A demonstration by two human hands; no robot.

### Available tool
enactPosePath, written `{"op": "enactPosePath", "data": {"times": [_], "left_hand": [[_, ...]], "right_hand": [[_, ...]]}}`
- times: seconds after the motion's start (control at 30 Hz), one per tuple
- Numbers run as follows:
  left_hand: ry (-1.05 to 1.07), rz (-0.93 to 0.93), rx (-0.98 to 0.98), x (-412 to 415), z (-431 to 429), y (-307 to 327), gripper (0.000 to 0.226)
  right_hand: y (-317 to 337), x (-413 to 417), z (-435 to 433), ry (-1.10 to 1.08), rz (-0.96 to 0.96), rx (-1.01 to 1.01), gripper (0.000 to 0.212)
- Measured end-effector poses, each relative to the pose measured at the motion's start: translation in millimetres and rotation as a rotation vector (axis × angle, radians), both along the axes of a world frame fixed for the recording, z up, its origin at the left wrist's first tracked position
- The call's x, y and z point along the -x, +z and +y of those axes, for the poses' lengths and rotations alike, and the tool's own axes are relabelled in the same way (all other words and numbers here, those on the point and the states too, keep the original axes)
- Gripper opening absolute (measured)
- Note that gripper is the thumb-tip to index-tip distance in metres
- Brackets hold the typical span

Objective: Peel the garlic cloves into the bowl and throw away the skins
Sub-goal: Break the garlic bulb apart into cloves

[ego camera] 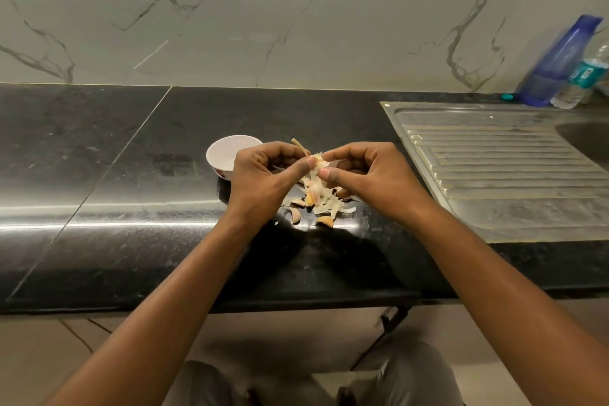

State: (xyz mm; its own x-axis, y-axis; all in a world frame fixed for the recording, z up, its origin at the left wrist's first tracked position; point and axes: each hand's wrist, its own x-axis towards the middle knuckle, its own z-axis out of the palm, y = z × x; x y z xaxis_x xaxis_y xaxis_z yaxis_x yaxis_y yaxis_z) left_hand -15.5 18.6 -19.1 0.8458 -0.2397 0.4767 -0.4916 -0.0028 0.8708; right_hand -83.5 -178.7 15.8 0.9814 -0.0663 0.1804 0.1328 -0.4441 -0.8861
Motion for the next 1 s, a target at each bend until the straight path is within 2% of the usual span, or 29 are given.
{"op": "enactPosePath", "data": {"times": [0.1, 0.27, 0.5, 0.63, 0.73, 0.9, 1.0], "left_hand": [[-0.032, 0.022, 0.007, 6, -3, 4, 0.010], [-0.080, 0.103, -0.043, 14, -4, 4, 0.018], [-0.004, 0.150, -0.199, 22, 18, -19, 0.013], [0.079, 0.045, -0.347, 28, 26, -25, 0.015], [0.114, -0.005, -0.395, 26, 28, -28, 0.026], [0.145, 0.013, -0.390, 25, 31, -27, 0.035], [0.143, 0.034, -0.373, 26, 31, -25, 0.049]], "right_hand": [[0, 4, -2, -0.019, -0.034, 0.049, 0.027], [-3, 18, -12, -0.081, -0.030, 0.006, 0.018], [-28, 52, -49, -0.365, 0.025, -0.001, 0.007], [-45, 64, -57, -0.456, 0.068, 0.063, 0.005], [-49, 69, -58, -0.468, 0.078, 0.118, 0.008], [-45, 73, -61, -0.505, 0.070, 0.234, 0.012], [-34, 75, -59, -0.523, 0.026, 0.362, 0.016]]}}
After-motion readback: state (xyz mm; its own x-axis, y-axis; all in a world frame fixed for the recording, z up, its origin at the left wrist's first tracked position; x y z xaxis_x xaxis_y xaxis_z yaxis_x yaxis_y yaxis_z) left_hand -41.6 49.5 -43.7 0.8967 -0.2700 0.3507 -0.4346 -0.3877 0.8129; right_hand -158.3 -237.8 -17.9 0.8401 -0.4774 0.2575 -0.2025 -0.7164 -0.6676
